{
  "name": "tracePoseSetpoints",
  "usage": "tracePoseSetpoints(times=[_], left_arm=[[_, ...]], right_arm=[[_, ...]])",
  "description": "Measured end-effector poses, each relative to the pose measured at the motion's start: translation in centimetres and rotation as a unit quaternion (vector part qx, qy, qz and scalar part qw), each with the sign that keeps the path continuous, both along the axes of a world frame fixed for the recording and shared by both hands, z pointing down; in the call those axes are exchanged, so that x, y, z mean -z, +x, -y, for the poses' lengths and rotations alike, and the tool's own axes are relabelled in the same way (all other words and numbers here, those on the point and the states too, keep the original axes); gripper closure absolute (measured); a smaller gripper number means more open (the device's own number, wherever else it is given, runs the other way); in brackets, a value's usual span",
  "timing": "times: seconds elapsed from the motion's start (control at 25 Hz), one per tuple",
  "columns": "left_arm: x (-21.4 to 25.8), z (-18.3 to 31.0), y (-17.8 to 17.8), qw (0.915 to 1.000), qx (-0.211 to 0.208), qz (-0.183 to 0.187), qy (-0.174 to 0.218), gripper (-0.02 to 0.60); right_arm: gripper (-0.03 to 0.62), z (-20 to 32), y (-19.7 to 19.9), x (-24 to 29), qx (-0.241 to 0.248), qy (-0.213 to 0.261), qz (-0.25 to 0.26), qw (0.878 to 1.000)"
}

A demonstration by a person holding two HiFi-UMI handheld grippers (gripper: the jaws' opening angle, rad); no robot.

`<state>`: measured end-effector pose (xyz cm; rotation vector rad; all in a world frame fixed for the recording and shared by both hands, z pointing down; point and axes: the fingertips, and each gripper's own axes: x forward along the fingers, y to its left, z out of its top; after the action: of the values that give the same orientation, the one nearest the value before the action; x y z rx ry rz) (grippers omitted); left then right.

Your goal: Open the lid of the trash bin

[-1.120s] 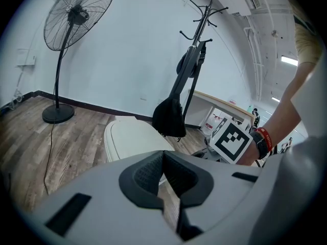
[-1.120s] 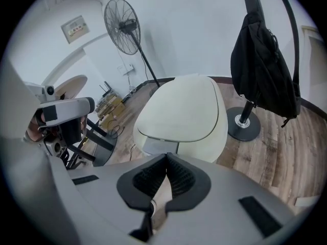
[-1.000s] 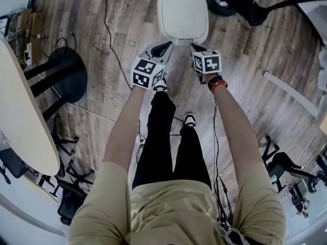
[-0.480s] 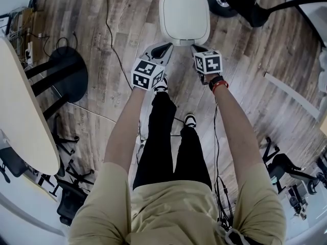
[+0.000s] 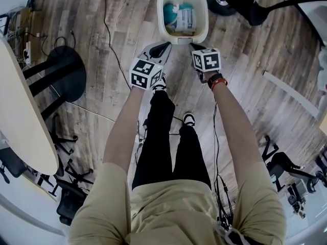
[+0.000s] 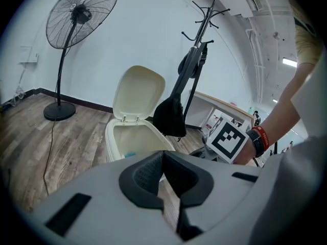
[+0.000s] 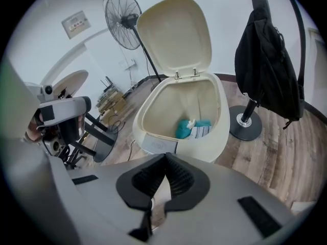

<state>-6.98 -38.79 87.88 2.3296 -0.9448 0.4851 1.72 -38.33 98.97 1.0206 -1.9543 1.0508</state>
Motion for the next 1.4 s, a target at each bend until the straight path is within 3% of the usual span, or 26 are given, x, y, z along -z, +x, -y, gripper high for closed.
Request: tracePoseSetpoints(times=[0.48, 0.76, 1.04, 1.4], left_arm=[[0.4, 0.0, -0.9, 1.0, 0.002, 0.0, 0.0, 0.558], [2.3, -0.1, -1.0, 0.9999, 0.014, -0.002, 0.002, 0.558], [7.9, -2.1, -0.1, 0.9998, 0.017, 0.003, 0.01, 0.558], [19.1, -4.5, -0.1, 0.9979, 0.037, 0.029, 0.045, 0.558]], right_arm=[[0.583, 0.1, 0.0, 0.3, 0.0, -0.003, -0.019, 1.0], [0.585, 0.5, 0.5, 3.6, -0.047, -0.01, 0.004, 0.999], [0.585, -0.8, 2.4, 10.5, -0.04, 0.015, -0.008, 0.999], [0.585, -5.2, 2.9, 21.9, -0.018, 0.047, 0.007, 0.999]])
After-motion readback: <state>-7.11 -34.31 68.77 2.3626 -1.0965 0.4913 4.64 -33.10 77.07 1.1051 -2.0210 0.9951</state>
